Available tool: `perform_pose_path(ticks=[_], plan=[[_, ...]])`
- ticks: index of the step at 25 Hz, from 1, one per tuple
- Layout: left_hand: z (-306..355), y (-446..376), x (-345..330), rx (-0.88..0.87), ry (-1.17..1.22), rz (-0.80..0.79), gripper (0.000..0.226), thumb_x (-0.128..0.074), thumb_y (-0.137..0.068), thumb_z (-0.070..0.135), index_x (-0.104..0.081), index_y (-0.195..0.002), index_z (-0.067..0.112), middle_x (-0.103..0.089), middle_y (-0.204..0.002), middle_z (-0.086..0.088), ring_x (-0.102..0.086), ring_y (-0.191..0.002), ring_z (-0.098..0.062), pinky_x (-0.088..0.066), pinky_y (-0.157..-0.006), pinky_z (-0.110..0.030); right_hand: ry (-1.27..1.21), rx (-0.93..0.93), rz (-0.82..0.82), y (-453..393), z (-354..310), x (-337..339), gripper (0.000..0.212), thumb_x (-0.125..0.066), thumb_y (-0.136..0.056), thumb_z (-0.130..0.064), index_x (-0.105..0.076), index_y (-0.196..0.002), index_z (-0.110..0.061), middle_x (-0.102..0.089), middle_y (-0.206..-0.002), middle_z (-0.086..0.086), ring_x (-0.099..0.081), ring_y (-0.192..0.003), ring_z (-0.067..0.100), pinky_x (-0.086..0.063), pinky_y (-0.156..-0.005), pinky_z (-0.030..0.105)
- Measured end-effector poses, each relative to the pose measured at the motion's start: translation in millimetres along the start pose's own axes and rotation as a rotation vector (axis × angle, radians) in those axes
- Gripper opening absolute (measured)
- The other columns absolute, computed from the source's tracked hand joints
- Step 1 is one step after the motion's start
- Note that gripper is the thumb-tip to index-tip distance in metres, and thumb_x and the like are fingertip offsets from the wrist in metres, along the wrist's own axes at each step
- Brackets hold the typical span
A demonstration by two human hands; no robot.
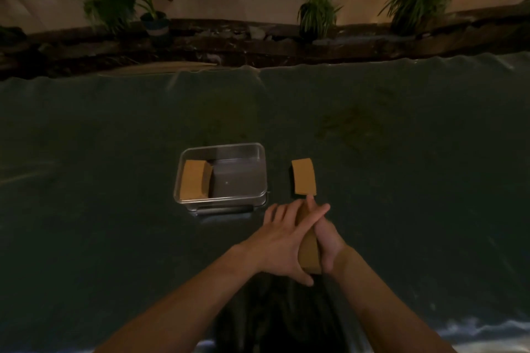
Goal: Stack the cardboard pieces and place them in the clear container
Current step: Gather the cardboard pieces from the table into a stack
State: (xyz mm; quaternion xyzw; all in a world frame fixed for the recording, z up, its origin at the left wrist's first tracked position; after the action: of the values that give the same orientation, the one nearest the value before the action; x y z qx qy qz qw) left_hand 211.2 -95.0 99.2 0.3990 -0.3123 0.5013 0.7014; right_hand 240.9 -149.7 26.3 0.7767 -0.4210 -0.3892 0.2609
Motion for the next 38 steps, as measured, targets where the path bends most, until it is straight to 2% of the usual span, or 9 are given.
perform_pose_path(ticks=[6,11,15,20,24,29,34,36,38], plan=[[29,-51,3,0.025,-0.048,-0.005,0.138,-0.084,-0.059,0.055,0.024,-0.145,0.054,-0.009,-0.156,-0.008,-0.014,-0.142,-0.031,-0.016,-0.116,-0.054,-0.042,-0.051,-0.097,-7,-31,37,0.085,-0.05,-0.076,-0.081,-0.067,-0.126,-0.014,-0.066,-0.125,0.026,-0.062,-0.119,0.039,-0.043,-0.107,0.057],[33,-73,8,0.033,-0.067,-0.038,0.141,-0.085,-0.057,0.058,0.025,-0.145,0.053,-0.011,-0.156,-0.009,-0.014,-0.142,-0.034,-0.018,-0.114,-0.055,-0.016,-0.086,-0.131,-13,-48,39,0.067,-0.054,-0.076,-0.079,-0.08,-0.104,-0.024,-0.075,-0.108,0.019,-0.073,-0.098,0.033,-0.062,-0.079,0.048],[27,-83,17,0.019,-0.095,-0.026,0.14,-0.083,-0.058,0.056,0.026,-0.145,0.053,-0.018,-0.15,-0.011,-0.02,-0.135,-0.035,-0.021,-0.11,-0.054,-0.018,-0.09,-0.107,-22,-62,35,0.074,-0.067,-0.073,-0.072,-0.067,-0.126,-0.019,-0.068,-0.124,0.024,-0.066,-0.112,0.039,-0.051,-0.098,0.056],[10,-94,31,-0.046,-0.16,0.006,0.136,-0.081,-0.058,0.05,0.022,-0.147,0.053,-0.022,-0.147,-0.011,-0.026,-0.128,-0.032,-0.026,-0.106,-0.054,-0.016,-0.05,-0.094,-35,-74,26,0.054,-0.062,-0.073,-0.076,-0.081,-0.096,-0.03,-0.077,-0.103,0.015,-0.075,-0.092,0.028,-0.062,-0.065,0.042],[-8,-103,31,-0.068,-0.162,0.041,0.136,-0.081,-0.054,0.051,0.019,-0.147,0.055,-0.02,-0.142,-0.005,-0.024,-0.122,-0.027,-0.028,-0.101,-0.053,0.018,-0.052,-0.05,-43,-78,19,0.041,-0.062,-0.076,-0.073,-0.081,-0.085,-0.037,-0.079,-0.097,0.012,-0.075,-0.09,0.03,-0.061,-0.069,0.043],[-52,-121,35,0.055,-0.161,0.039,0.137,-0.08,-0.053,0.056,0.02,-0.145,0.057,-0.016,-0.149,-0.006,-0.024,-0.129,-0.037,-0.026,-0.1,-0.051,0.183,0.09,-0.023,-52,-92,27,0.023,-0.062,-0.093,-0.045,-0.067,-0.114,-0.036,-0.073,-0.111,0.0,-0.071,-0.1,0.019,-0.06,-0.068,0.035],[-79,-136,27,0.111,-0.146,0.001,0.138,-0.079,-0.051,0.066,0.024,-0.142,0.059,-0.007,-0.158,-0.007,-0.015,-0.139,-0.041,-0.02,-0.107,-0.056,0.466,0.165,0.111,-68,-103,45,0.008,-0.065,-0.094,-0.023,-0.07,-0.1,-0.02,-0.073,-0.096,0.003,-0.072,-0.08,0.013,-0.058,-0.057,0.023],[-88,-138,25,0.153,-0.005,-0.004,0.14,-0.076,-0.046,0.075,0.027,-0.139,0.062,0.014,-0.162,0.004,0.004,-0.146,-0.035,-0.008,-0.112,-0.059,0.462,0.168,0.162,-76,-107,51,0.012,-0.064,-0.094,-0.018,-0.069,-0.105,-0.015,-0.071,-0.097,0.003,-0.07,-0.082,0.015,-0.055,-0.052,0.02],[-107,-134,24,0.31,0.264,0.07,0.135,-0.075,-0.05,0.077,0.023,-0.142,0.061,0.017,-0.16,0.013,0.005,-0.146,-0.027,-0.008,-0.114,-0.058,0.438,0.191,0.22,-85,-110,59,0.01,-0.065,-0.094,-0.017,-0.067,-0.103,-0.015,-0.07,-0.095,0.003,-0.066,-0.077,0.013,-0.051,-0.046,0.016]])
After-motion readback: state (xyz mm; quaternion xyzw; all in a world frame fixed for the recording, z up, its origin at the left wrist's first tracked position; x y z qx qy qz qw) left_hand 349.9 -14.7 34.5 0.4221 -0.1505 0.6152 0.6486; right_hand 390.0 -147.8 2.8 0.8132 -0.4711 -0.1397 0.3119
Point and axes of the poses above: each hand's wrist, its own y-axis away from the middle knuckle, its own x-axis out of the back of the hand, z = x × y, the point moved 9 cm from there along -y, towards the middle knuckle
